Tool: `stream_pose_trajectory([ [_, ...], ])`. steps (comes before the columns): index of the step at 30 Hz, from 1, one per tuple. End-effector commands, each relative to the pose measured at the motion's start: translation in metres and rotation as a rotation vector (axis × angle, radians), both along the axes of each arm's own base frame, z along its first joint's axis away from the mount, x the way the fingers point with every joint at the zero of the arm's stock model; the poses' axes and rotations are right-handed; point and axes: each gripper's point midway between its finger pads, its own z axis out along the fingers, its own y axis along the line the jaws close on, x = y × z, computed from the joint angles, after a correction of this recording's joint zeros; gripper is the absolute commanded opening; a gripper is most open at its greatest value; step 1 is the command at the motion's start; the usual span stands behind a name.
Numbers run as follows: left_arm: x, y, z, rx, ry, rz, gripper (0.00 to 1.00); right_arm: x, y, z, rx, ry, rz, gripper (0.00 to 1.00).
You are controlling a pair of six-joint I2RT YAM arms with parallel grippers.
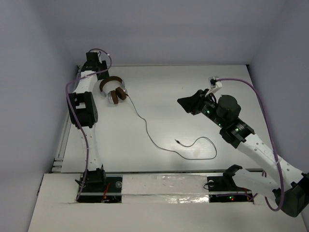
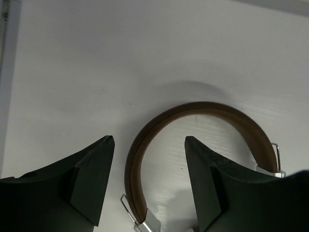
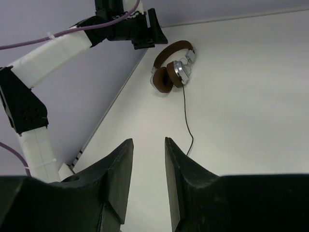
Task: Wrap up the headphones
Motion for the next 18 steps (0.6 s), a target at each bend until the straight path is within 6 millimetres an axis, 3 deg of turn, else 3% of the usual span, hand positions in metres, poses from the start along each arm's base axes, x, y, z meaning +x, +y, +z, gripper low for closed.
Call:
stream_pose_trajectory([
  [1, -0.002, -0.006, 0.009, 0.004, -0.005, -0.077, 0.58, 0.002, 0.002, 0.007, 0.007, -0.045, -0.003, 0.39],
  [2, -0.009, -0.010, -0.005, -0.013, 0.026, -0.093, 0.58, 0.002, 0.002, 0.006, 0.007, -0.043, -0.003, 0.39],
  [8, -0.017, -0.008, -0.023, 0.018, 0.045, -0.113, 0.53, 0.003, 0.005, 0.003, 0.006, -0.034, 0.008, 0.39],
  [9, -0.018, -0.005, -0.034, 0.022, 0.072, -0.102, 0.47, 0.002, 0.005, 0.003, 0.006, -0.034, 0.009, 0.39],
  [12, -0.016, -0.004, -0.045, 0.010, 0.094, -0.076, 0.24, 0.002, 0.004, 0.005, 0.005, -0.039, 0.006, 0.39],
  [14, -0.020, -0.009, -0.052, -0.011, 0.106, -0.096, 0.14, 0.002, 0.003, 0.005, 0.004, -0.038, 0.001, 0.38],
  [16, -0.022, -0.016, -0.046, -0.061, 0.093, -0.082, 0.10, 0.002, 0.003, 0.006, 0.006, -0.040, 0.000, 0.38],
  [17, -0.033, -0.019, -0.055, -0.076, 0.119, -0.082, 0.07, 0.002, 0.003, 0.006, 0.007, -0.041, 0.003, 0.38],
  [18, -0.034, -0.021, -0.040, -0.084, 0.086, -0.084, 0.07, 0.002, 0.004, 0.006, 0.008, -0.043, 0.004, 0.38],
])
